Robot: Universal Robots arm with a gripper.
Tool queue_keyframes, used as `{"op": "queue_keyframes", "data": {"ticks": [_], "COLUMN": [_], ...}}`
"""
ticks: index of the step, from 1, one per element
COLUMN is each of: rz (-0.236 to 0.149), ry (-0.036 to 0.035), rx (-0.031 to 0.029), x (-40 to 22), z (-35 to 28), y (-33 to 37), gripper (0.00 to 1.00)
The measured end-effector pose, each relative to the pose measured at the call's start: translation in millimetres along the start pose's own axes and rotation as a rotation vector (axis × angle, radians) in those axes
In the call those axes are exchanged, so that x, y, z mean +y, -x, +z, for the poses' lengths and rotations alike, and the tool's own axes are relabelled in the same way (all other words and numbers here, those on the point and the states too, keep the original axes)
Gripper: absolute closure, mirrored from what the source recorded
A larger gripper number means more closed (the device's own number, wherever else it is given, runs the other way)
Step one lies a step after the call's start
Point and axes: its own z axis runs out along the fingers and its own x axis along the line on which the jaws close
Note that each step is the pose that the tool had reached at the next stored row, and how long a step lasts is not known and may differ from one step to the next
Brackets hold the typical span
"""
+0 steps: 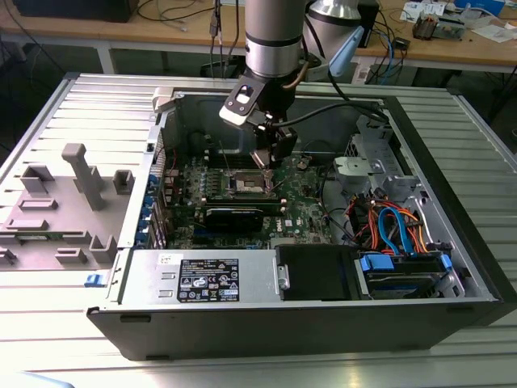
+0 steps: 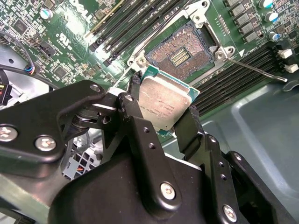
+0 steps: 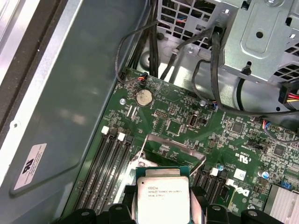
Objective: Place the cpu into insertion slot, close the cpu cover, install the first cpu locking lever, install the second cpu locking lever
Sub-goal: 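Place the cpu into insertion slot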
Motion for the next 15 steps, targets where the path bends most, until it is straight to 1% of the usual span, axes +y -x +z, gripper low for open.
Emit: {"op": "queue_keyframes", "data": {"ticks": [8,15], "rz": [0.026,0.038], "ry": [-0.002,-0.0028], "rx": [-0.0052,-0.0074], "x": [0.0,-0.1], "z": [0.8,1.1], "y": [0.0,0.0], "gripper": [0.45,0.45]}}
